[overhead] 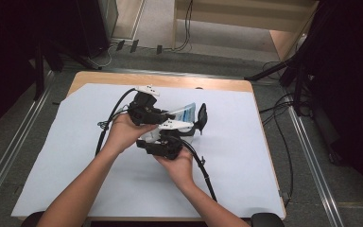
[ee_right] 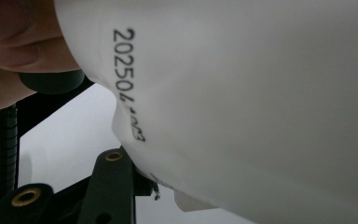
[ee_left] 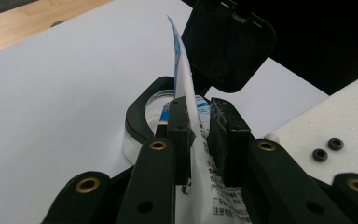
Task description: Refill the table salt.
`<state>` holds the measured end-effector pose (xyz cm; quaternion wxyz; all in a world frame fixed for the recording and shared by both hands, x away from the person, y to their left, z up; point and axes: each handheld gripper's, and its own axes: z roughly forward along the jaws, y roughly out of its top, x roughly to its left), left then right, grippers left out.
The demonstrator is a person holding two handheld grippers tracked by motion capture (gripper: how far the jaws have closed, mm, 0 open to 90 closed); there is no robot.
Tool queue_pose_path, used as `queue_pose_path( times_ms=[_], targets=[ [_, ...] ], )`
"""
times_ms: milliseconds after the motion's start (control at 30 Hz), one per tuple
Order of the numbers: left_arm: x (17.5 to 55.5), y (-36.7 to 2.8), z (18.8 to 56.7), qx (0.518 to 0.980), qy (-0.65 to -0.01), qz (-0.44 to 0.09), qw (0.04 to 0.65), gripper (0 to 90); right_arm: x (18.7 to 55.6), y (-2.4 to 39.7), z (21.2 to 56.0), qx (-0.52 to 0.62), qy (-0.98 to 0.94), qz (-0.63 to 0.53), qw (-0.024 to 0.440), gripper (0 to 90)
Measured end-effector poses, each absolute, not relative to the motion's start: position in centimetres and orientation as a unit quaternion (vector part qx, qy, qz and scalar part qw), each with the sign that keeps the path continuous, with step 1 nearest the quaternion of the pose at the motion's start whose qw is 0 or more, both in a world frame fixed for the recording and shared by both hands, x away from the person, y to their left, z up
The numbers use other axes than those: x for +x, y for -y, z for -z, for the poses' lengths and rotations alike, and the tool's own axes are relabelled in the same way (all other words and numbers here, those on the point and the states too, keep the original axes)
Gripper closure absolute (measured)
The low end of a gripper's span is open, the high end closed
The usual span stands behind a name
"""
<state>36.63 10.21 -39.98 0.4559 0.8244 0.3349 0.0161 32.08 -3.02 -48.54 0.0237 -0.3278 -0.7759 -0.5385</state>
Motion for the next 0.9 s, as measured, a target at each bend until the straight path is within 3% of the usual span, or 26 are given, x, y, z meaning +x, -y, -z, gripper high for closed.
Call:
queue_pose_path(
  times_ms=[900],
  targets=[
    [36.58, -10.36, 39.86, 0.813, -0.344, -0.023, 0.469, 78.7, 32.25, 3.03, 48.29, -0.329, 0.771, 0.544, 0.041, 56.2]
  ],
)
